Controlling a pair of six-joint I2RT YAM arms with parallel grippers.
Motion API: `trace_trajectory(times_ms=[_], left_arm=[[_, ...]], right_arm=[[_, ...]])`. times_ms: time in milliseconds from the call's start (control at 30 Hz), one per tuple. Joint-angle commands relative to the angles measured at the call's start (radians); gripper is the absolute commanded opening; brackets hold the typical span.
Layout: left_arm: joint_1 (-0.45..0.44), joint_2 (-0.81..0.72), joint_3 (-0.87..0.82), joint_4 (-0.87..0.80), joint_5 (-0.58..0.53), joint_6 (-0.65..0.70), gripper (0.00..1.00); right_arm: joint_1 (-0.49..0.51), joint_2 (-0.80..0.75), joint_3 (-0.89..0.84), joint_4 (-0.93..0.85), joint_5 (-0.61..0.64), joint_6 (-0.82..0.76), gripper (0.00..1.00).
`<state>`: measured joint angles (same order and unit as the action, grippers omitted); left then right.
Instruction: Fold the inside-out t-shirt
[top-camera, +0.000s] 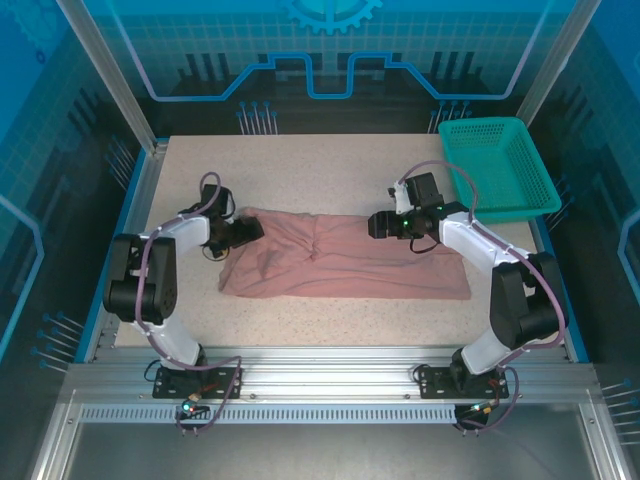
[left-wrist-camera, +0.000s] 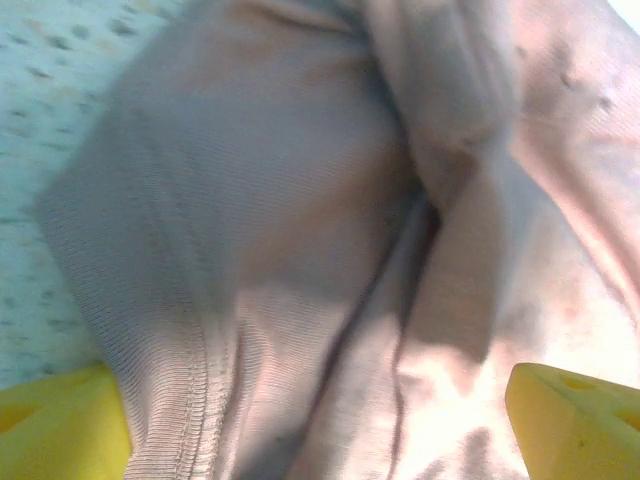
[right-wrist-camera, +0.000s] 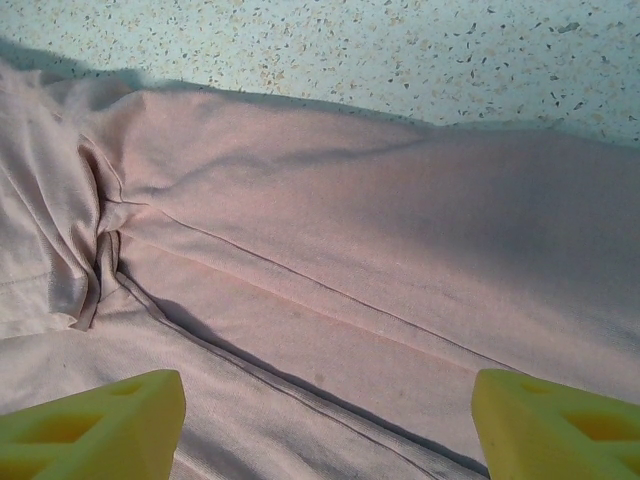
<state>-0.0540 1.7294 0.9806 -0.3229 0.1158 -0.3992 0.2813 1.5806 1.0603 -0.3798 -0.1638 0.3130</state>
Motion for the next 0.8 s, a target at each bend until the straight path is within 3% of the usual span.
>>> trace_trajectory(times_ms=[0, 233, 500, 767], left_arm=[[-0.050, 0.016, 0.003, 0.002, 0.119, 0.011, 0.92], [-0.102, 0.053, 0.019, -0.007, 0.112, 0.033, 0.88], [-0.138, 0.047, 0.009, 0.050, 0.142, 0.038, 0.64], [-0.153, 0.071, 0.033, 0.073, 0.163, 0.048, 0.52]], right_arm=[[0.008, 0.029, -0.003, 0.007, -0.003, 0.014, 0.76], [0.008, 0.045, -0.003, 0.009, -0.011, 0.018, 0.76], [0.009, 0.071, 0.000, 0.009, -0.017, 0.020, 0.76], [0.012, 0.090, 0.003, 0.005, -0.020, 0.022, 0.75]])
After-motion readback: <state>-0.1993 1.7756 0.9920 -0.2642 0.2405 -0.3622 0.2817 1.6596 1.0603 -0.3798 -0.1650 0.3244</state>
